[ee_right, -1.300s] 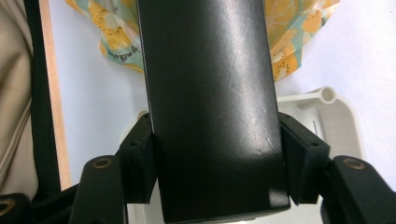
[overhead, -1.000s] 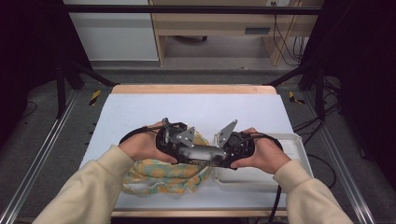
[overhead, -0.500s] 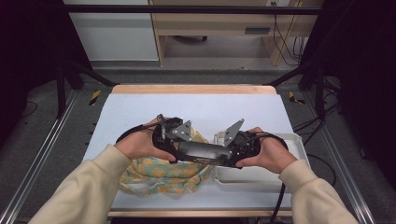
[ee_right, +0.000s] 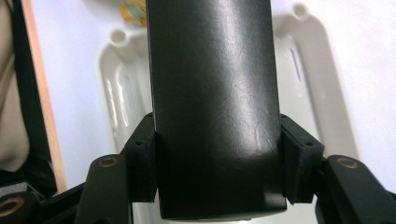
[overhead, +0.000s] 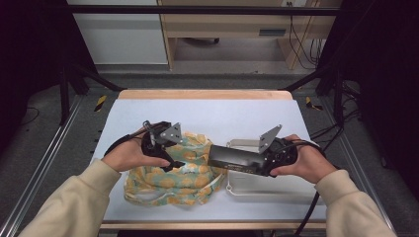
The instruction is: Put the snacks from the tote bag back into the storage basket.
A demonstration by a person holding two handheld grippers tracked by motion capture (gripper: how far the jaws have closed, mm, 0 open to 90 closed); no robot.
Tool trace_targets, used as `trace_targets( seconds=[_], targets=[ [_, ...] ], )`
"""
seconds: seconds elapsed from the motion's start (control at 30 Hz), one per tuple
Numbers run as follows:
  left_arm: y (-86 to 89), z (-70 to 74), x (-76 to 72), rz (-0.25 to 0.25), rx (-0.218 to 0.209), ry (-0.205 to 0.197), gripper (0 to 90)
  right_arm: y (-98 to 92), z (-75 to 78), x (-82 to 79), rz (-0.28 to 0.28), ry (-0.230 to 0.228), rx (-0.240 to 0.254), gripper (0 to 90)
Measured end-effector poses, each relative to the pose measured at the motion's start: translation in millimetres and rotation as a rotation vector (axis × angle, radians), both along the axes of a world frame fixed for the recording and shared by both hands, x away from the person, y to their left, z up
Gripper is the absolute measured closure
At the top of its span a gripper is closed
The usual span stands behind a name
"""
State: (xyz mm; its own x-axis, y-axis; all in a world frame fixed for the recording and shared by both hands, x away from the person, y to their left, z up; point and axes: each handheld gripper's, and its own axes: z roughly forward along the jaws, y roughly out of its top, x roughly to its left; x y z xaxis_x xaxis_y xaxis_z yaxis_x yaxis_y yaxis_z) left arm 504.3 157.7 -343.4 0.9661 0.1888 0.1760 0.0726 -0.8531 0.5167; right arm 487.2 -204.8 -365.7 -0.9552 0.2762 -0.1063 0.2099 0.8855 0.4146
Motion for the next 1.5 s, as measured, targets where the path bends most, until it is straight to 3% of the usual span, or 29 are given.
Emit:
trace_targets(
  seconds=[0.07,0.17,0.23,0.43,0.6,0.7,0.8,1.07,1.5],
  targets=[
    [8.0,-5.1,-0.1,0.02,-0.006,0.013,14.3,-8.2,0.3,0.8,0.003,-0.01,-0.008,42.2],
    [16.4,-12.3,-2.6,0.029,0.019,0.01,13.0,-18.4,0.2,0.2,-0.014,-0.012,-0.012,42.2],
    [21.9,-15.3,-3.9,0.044,0.004,0.021,12.8,-28.1,-0.8,-0.5,-0.018,-0.011,0.006,42.2],
    [40.7,-22.0,-5.3,0.112,0.016,0.039,10.7,-45.3,-5.0,-3.2,-0.023,0.001,0.019,42.3],
    [54.5,-22.1,-9.0,0.15,0.006,0.047,10.5,-54.4,-6.7,-6.9,-0.011,-0.007,0.026,42.3],
    [63.9,-23.7,-11.9,0.161,0.028,0.056,11.2,-57.9,-6.9,-9.5,0.027,-0.026,0.033,42.3],
    [73.0,-24.7,-13.2,0.178,0.003,0.052,11.1,-62.0,-6.2,-12.0,0.04,-0.023,0.043,42.3],
    [82.2,-26.8,-19.1,0.165,-0.002,0.048,10.8,-70.6,-9.9,-17.1,0.032,-0.033,0.053,42.5],
    [91.8,-31.0,-24.2,0.182,-0.036,0.042,10.7,-80.5,-19.9,-13.0,0.014,-0.004,0.032,42.6]
  ],
)
